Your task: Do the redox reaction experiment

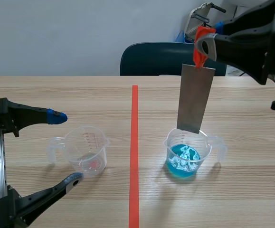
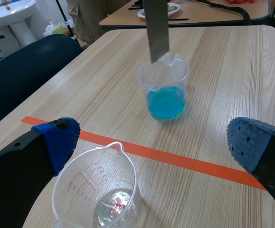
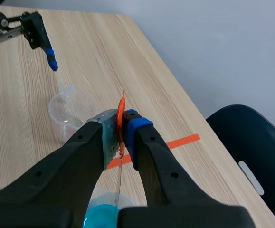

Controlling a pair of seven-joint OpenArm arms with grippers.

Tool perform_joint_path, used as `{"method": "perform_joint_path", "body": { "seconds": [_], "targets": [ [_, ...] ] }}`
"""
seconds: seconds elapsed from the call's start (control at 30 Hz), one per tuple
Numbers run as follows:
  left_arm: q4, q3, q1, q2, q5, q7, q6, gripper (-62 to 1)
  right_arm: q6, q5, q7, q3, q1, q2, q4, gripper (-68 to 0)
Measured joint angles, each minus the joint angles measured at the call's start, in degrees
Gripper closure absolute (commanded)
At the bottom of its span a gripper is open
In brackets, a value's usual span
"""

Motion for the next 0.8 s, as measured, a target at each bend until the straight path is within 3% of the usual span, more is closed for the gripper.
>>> {"method": "perform_joint_path", "body": {
  "seconds": [0.8],
  "targets": [
    [0.00,0.00,0.00,0.00,0.00,0.00,0.00,-62.3,-0.02,17.84,-17.00,9.25,0.02,0.00,7.91,-1.1]
  ]
}}
